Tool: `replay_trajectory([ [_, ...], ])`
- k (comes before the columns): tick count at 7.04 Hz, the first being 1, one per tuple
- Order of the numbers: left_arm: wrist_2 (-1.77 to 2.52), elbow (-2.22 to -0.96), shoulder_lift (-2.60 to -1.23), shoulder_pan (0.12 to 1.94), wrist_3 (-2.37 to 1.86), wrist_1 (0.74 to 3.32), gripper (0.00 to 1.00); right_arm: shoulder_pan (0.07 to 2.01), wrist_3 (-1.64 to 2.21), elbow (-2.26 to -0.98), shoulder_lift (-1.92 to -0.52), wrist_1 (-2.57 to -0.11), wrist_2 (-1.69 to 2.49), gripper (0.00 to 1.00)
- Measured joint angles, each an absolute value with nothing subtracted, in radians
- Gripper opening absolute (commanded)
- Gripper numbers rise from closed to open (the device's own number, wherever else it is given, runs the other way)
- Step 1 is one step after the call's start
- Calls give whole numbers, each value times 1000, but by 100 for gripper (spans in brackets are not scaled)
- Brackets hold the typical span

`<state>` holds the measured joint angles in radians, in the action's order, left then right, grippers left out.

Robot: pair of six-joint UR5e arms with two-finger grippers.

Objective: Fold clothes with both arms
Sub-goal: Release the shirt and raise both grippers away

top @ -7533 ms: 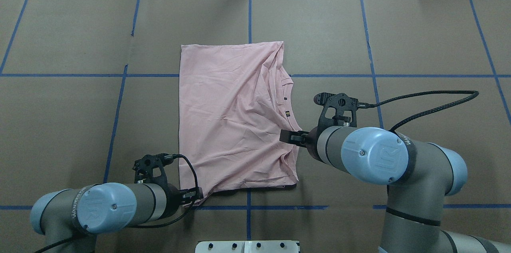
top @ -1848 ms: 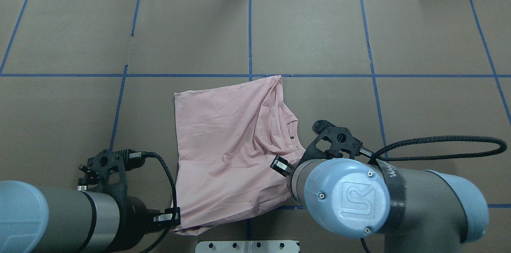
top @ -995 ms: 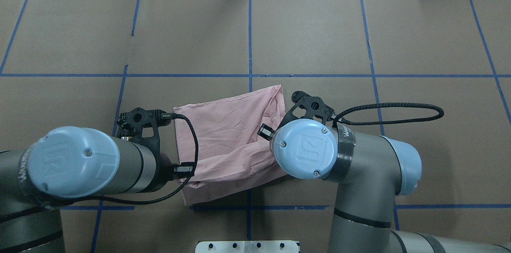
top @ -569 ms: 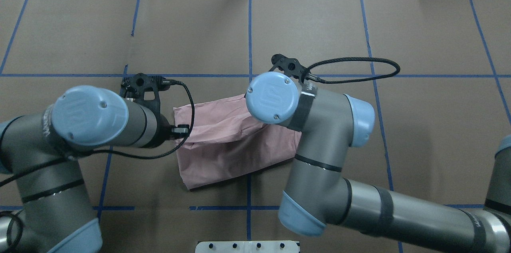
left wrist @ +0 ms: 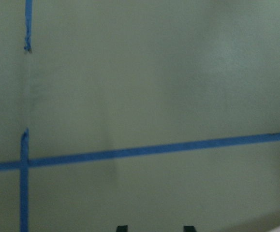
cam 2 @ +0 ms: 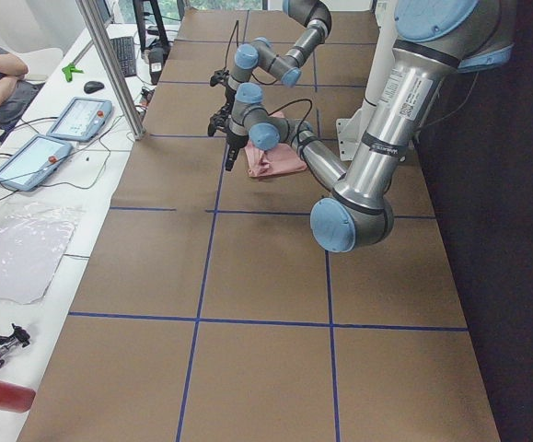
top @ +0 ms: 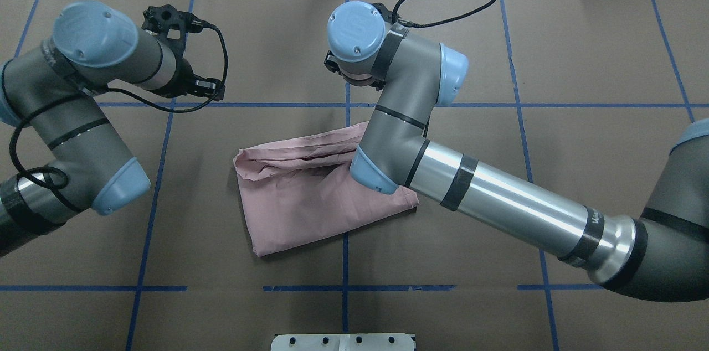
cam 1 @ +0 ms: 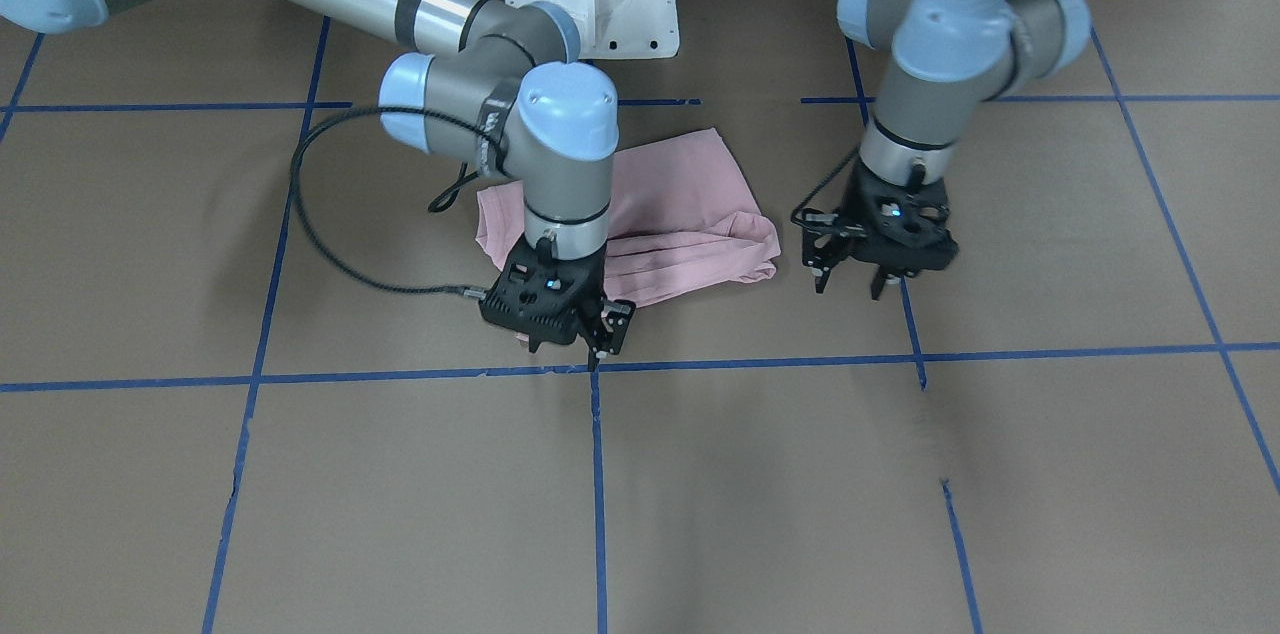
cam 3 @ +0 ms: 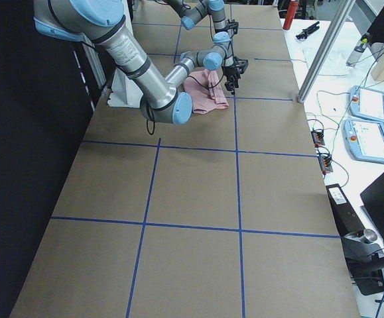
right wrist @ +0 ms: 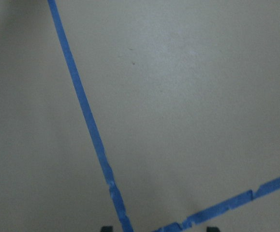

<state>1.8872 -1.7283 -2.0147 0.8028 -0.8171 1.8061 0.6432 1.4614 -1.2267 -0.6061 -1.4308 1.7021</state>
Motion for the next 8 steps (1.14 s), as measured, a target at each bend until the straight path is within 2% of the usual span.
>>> replay_trajectory([
  [2,1918,-1749,-2006,833,-769,1811,100,710,1311,-1281,-630,-1490,1806,100],
  [3,1921,-1790,-1984,843,-746,1807,100,744,1222,-1383,-684,-1563,1848,100],
  [5,1983,-1892,-1882,923,-584,1780,100,860,942,-1702,-879,-1761,1944,100],
  [6,2044,-1923,-1802,1022,-413,1772,100,954,752,-1830,-985,-1853,2000,100],
  [8,2133,-1890,-1664,1300,41,1757,100,1174,309,-1911,-1183,-1938,2089,100],
])
